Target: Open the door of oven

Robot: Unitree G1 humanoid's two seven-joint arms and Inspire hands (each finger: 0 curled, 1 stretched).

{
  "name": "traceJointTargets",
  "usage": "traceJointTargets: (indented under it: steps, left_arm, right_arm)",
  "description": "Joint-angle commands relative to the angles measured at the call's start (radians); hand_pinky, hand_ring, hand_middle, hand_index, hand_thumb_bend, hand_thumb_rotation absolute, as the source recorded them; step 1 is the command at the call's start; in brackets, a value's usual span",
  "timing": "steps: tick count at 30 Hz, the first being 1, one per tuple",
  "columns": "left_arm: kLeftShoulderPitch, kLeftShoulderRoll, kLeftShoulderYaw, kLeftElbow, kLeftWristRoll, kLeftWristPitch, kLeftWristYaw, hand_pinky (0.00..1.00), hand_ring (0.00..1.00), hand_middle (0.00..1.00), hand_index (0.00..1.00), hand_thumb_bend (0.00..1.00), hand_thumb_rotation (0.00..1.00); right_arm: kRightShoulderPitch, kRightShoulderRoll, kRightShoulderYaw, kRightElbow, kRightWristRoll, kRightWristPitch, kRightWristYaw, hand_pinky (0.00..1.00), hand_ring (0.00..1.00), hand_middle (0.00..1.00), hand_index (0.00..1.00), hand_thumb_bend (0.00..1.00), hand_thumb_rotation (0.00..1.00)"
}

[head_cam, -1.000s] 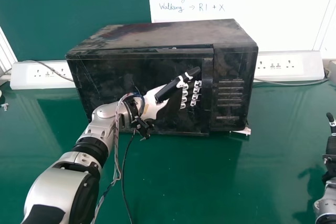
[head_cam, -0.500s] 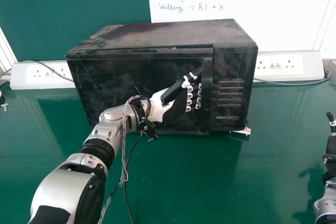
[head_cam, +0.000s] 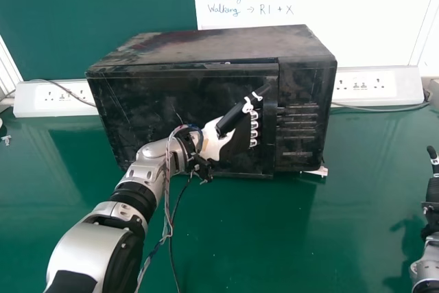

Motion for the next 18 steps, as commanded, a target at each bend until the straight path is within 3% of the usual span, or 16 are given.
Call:
traceJointTargets:
  steps: [1,18]
  left_arm:
    - [0.005,-0.010,0.008,-0.011,-0.017,0.010,0.000,0.44,0.73,0.87,0.90,0.88,0.85]
    - [0.010,-0.026,0.034,-0.014,-0.060,0.051,0.013,0.44,0.72,0.89,0.93,0.86,0.83]
  right_arm:
    - [-0.008,0.001,-0.001,-0.003,0.003,-0.005,0.011,0.92,0.98,0.98,0.90,1.00,0.91]
    - [-0.009,0.001,-0.003,-0.001,0.005,-0.005,0.009,0.91,0.99,0.98,0.90,1.00,0.91]
